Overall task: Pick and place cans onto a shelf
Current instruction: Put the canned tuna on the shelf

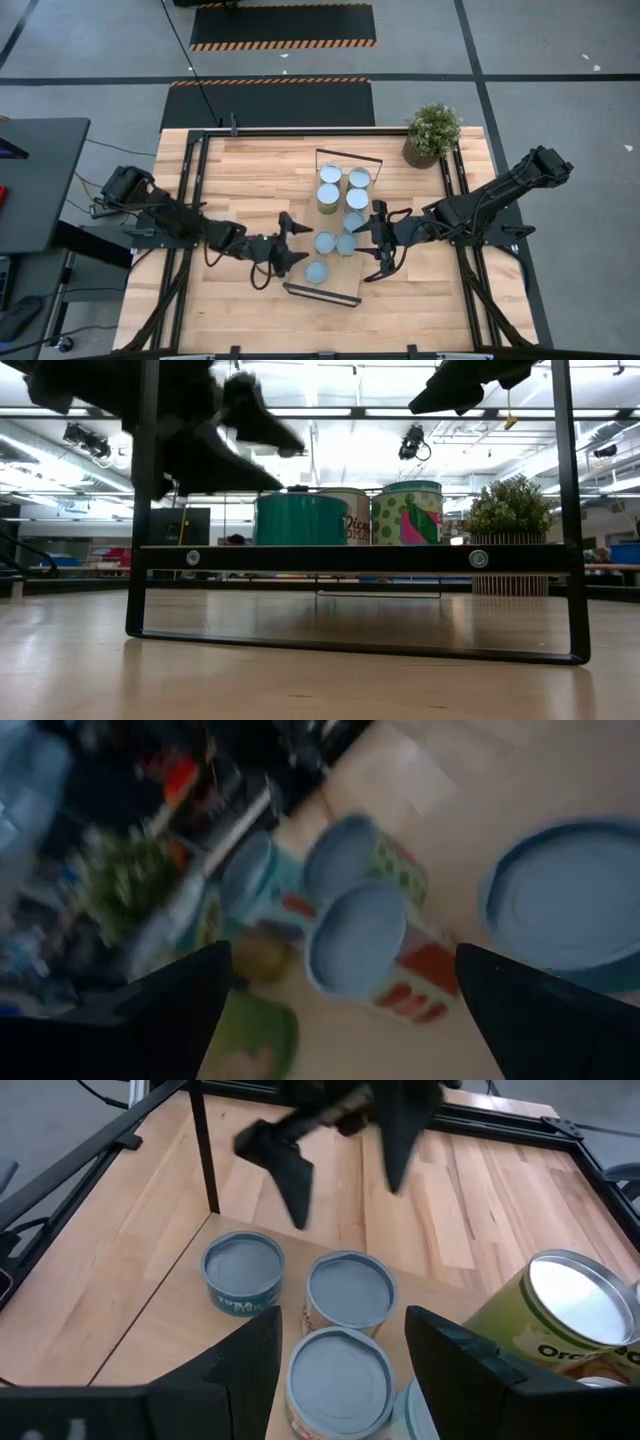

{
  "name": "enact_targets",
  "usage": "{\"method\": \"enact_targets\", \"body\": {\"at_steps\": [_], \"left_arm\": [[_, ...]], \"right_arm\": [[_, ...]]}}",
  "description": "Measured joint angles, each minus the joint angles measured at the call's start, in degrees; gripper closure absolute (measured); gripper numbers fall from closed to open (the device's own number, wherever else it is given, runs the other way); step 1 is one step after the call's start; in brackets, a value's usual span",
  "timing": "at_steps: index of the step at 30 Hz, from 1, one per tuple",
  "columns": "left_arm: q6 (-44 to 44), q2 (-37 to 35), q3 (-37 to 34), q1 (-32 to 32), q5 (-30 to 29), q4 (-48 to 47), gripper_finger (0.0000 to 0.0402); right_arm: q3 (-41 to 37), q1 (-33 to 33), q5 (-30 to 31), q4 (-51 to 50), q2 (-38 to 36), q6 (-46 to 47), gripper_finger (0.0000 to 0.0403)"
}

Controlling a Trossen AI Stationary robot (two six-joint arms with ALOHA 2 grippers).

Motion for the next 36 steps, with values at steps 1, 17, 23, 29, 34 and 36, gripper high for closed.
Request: {"method": "enact_targets", "body": {"at_steps": [1, 17, 23, 29, 34, 36], "left_arm": [[1.9, 0.0, 0.0, -0.5, -0.3, 1.2, 0.0013], [24.5, 0.3, 0.0, 1.3, -7.4, 16.2, 0.0013], [31.8, 0.3, 0.0, 0.3, -4.0, 21.0, 0.0013], [36.2, 0.3, -0.2, 0.8, -2.7, 21.0, 0.0013], [40.3, 0.3, -0.2, 0.9, 1.9, 21.0, 0.0013], [40.8, 0.3, -0.2, 1.1, 4.1, 21.0, 0.0013]], "right_arm": [[0.0, 0.0, 0.2, 0.0, 0.0, 0.0, 0.0183], [0.0, -0.8, 1.3, 3.0, 0.0, -2.1, 0.0183], [0.0, -2.0, 1.3, 3.1, 0.0, -1.4, 0.0183], [0.0, -2.9, 1.3, 4.4, 0.0, 0.2, 0.0183], [0.0, -3.0, 1.4, 4.9, 0.0, 2.3, 0.0183], [0.0, -3.0, 1.4, 5.2, 0.0, 4.0, 0.0183]]}}
